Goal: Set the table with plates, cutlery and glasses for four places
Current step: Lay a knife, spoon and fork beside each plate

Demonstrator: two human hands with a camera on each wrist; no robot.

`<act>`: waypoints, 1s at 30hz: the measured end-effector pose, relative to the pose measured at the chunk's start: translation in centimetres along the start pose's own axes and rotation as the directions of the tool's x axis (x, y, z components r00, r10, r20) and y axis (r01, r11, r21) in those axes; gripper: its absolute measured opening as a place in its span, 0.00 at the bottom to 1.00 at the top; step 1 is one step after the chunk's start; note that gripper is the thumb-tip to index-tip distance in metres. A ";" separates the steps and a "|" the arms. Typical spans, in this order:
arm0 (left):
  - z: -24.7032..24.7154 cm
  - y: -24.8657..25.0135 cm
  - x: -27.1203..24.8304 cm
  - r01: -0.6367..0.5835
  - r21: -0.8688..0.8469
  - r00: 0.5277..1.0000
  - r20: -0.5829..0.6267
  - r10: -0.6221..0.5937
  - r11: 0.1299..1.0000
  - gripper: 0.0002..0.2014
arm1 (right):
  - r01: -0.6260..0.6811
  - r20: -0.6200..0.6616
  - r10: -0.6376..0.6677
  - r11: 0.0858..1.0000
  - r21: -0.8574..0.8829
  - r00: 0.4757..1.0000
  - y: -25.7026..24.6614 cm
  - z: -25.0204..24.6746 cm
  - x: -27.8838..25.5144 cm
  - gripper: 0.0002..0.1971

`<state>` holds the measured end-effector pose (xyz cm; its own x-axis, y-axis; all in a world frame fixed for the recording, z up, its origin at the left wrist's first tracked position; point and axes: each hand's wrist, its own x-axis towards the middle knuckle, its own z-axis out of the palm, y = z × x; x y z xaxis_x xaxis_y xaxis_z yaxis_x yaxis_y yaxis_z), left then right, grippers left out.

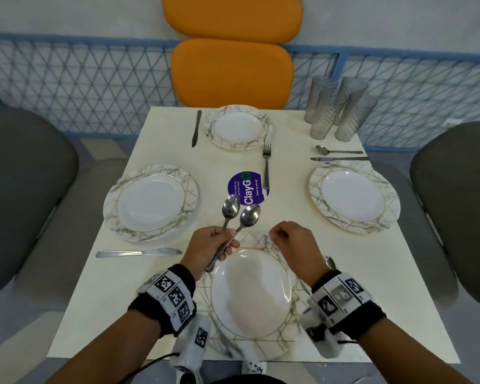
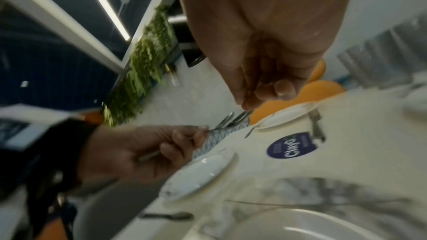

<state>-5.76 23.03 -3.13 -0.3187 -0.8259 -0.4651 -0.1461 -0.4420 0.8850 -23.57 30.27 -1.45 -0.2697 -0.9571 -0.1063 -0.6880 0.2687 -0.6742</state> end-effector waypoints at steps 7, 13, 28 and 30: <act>-6.7 0.2 -0.1 -0.040 -0.011 0.999 0.015 0.040 0.999 0.11 | -0.331 0.348 0.167 0.807 0.490 0.922 -8.1 8.1 2.6 0.09; -15.2 -0.3 0.3 0.013 0.033 0.999 0.039 -0.015 0.999 0.12 | -0.511 0.443 0.256 0.473 0.718 0.859 -12.8 13.9 3.7 0.04; -25.0 -3.5 1.7 0.128 0.180 0.962 0.217 -0.167 0.975 0.11 | -0.612 0.574 0.401 -0.041 0.790 0.714 -15.8 22.3 2.7 0.10; -26.1 -4.1 1.7 0.129 0.179 0.966 0.198 -0.164 0.975 0.09 | -0.622 0.613 0.411 -0.131 0.772 0.675 -15.5 22.8 2.4 0.08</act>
<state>18.78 14.32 -8.06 -0.4692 -0.6566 -0.5905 -0.3509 -0.4750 0.8070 1.81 21.37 -7.91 -0.0513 -0.6020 -0.7969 0.7780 0.4762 -0.4098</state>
